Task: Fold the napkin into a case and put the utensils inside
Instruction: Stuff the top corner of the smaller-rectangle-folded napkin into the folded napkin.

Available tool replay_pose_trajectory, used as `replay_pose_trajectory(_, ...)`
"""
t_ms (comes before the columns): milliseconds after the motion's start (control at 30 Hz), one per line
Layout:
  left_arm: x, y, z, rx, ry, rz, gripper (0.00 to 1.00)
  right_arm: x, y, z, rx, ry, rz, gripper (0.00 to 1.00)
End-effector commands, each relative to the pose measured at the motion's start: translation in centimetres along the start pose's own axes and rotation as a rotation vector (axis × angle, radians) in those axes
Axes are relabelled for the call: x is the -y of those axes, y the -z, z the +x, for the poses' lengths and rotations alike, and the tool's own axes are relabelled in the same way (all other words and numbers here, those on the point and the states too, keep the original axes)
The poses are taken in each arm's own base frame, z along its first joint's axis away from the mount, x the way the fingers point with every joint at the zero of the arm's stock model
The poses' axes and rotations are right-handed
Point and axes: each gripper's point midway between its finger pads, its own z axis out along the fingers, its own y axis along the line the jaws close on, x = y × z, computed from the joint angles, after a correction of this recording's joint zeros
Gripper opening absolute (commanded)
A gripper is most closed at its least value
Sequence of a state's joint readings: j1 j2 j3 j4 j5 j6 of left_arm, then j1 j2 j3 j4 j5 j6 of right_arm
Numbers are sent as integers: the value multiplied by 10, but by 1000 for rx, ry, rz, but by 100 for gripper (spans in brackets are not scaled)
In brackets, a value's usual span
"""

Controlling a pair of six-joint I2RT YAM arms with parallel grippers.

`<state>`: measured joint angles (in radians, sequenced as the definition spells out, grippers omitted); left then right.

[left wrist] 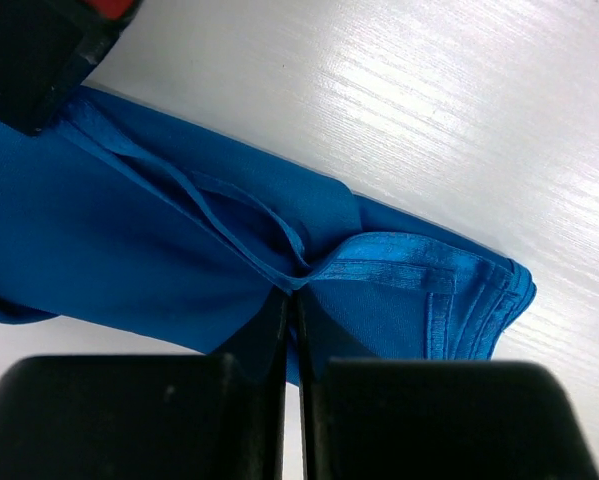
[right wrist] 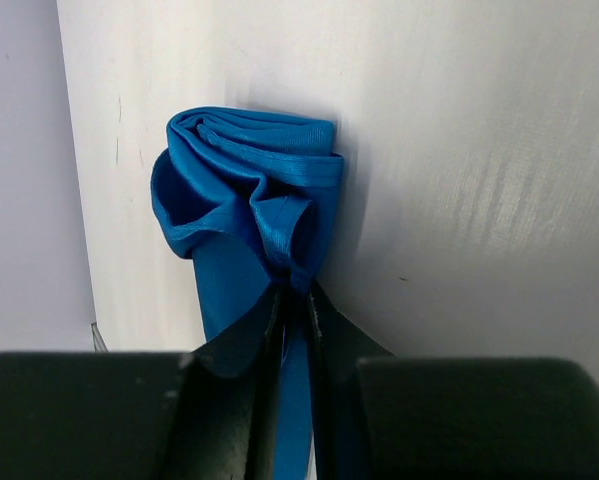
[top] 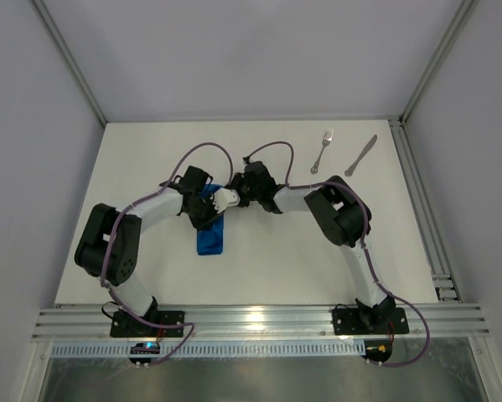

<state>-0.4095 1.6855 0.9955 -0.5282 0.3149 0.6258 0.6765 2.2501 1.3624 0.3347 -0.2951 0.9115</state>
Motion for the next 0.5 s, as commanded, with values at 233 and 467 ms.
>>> replay_pose_trajectory(233, -5, 35, -15, 111, 83, 53, 0, -25, 48, -13, 14, 157, 43, 46)
replay_pose_trajectory(467, -7, 41, -17, 150, 132, 105, 0, -20, 83, 10, 15, 165, 59, 48)
